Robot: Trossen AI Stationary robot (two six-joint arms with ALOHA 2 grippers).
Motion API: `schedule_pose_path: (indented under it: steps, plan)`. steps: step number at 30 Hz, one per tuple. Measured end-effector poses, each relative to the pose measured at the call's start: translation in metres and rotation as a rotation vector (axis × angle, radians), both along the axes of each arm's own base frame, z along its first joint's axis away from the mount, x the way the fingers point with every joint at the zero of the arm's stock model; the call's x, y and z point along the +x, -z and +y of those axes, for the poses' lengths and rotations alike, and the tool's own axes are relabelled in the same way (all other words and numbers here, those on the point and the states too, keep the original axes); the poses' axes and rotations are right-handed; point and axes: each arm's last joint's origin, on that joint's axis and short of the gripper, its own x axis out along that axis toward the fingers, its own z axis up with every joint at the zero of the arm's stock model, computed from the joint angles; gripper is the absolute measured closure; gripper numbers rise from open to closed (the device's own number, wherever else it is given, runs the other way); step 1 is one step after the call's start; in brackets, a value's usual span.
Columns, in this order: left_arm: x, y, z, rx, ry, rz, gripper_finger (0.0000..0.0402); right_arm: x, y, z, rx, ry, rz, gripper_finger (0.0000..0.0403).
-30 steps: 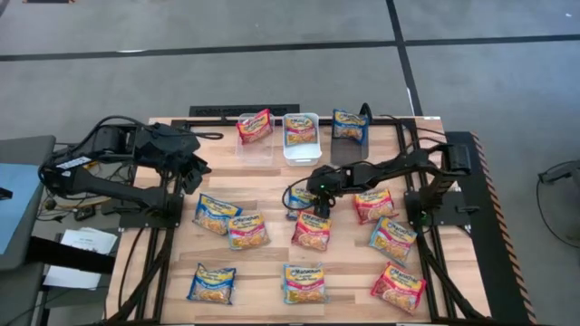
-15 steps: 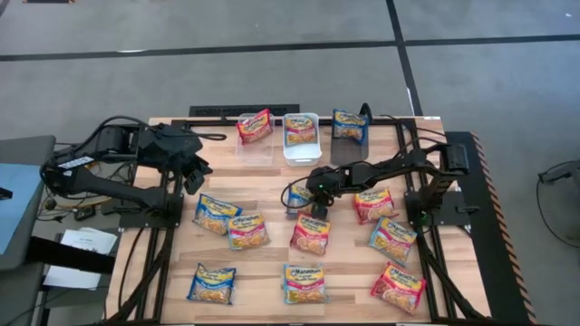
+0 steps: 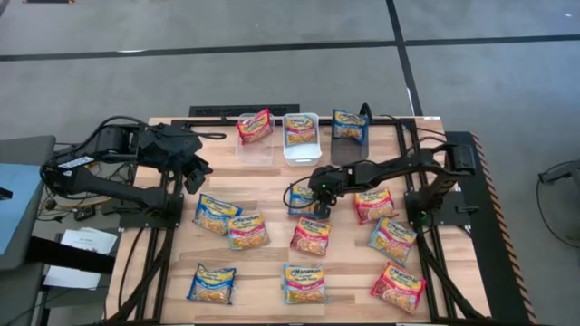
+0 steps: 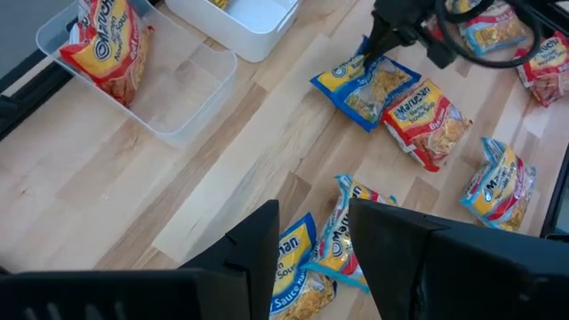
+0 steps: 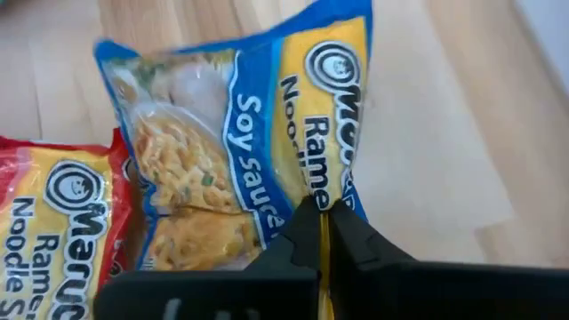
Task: Sort Maruchan noodles
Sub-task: Put the blue noodle pack into the black bin
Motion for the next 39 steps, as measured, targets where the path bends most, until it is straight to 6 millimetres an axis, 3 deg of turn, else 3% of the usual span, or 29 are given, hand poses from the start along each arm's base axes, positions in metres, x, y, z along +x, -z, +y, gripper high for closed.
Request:
schedule_pose_path:
  steps: [20, 30, 39]
  plan:
    - [0.0, 0.0, 0.0, -0.001, -0.002, 0.0, 0.0278, -0.036, -0.071, 0.001, -0.302, 0.094, -0.091, 0.0392]
    - [0.0, 0.0, 0.0, 0.0, -0.002, 0.0, 0.0278, -0.066, -0.102, -0.02, -0.476, 0.192, -0.073, 0.0392]
    - [0.0, 0.0, 0.0, 0.0, -0.002, 0.0, 0.0278, -0.087, -0.114, -0.054, -0.638, 0.293, 0.017, 0.0392]
